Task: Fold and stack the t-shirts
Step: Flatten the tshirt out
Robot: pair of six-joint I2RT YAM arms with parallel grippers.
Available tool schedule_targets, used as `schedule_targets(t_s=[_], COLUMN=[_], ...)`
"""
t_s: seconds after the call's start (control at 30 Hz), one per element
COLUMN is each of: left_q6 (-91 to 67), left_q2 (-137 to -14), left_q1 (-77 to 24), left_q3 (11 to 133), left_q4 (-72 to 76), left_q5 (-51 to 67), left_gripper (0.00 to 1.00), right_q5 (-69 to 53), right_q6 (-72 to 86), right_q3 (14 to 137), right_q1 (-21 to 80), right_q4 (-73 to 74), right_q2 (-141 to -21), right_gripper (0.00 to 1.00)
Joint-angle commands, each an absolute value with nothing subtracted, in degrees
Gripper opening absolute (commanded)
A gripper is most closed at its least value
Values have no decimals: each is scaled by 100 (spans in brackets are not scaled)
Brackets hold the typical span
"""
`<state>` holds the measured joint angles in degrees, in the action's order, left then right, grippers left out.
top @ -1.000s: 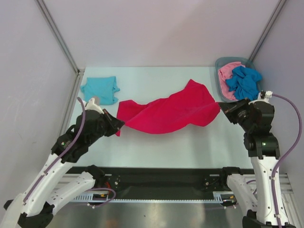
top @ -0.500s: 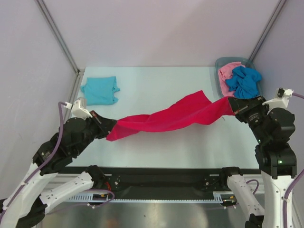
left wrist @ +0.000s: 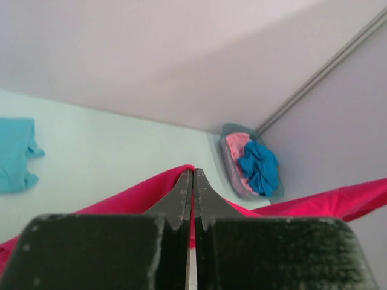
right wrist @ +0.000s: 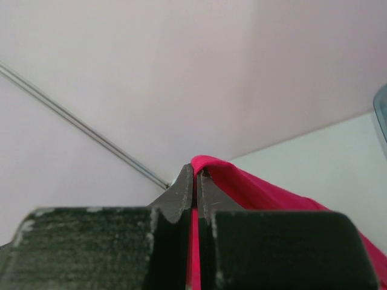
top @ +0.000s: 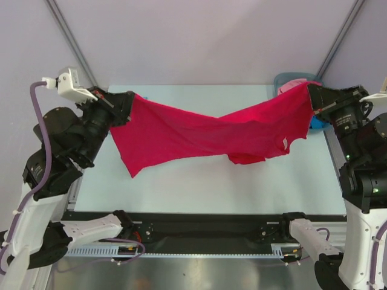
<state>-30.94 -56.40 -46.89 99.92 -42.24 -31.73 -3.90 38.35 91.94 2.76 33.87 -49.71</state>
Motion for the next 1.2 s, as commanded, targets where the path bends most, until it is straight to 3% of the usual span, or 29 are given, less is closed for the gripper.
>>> schedule_targets(t_s=[0.0,0.27,0.37,0.83,1.17], left_q6=[-2172,-1073,-1116,-835,-100], left_q2=[-5747,-7250,-7462,-6197,-6178], left_q1=[-4746,-4737,-4833,-5774,-5880], left_q3=[10336,12134,12506,11453,11241], left_q4=[-3350,-2549,-2444,-2004,-1208], left_q5=[-3516,-3674,-3498,-4025,-4428], left_gripper=[0,0,0,0,0], right_q5=[-316,-457,-536,-422,-536], right_q6=[3595,3560,3595,3507,3586], right_q3=[9641,11502,12102,12146,12226], right_q1=[290,290,360,466,220], right_q4=[2735,2425,2417,2610,2663], right_q2=[-5141,-7010,-7181,-6021,-6116], right_gripper=[0,0,0,0,0])
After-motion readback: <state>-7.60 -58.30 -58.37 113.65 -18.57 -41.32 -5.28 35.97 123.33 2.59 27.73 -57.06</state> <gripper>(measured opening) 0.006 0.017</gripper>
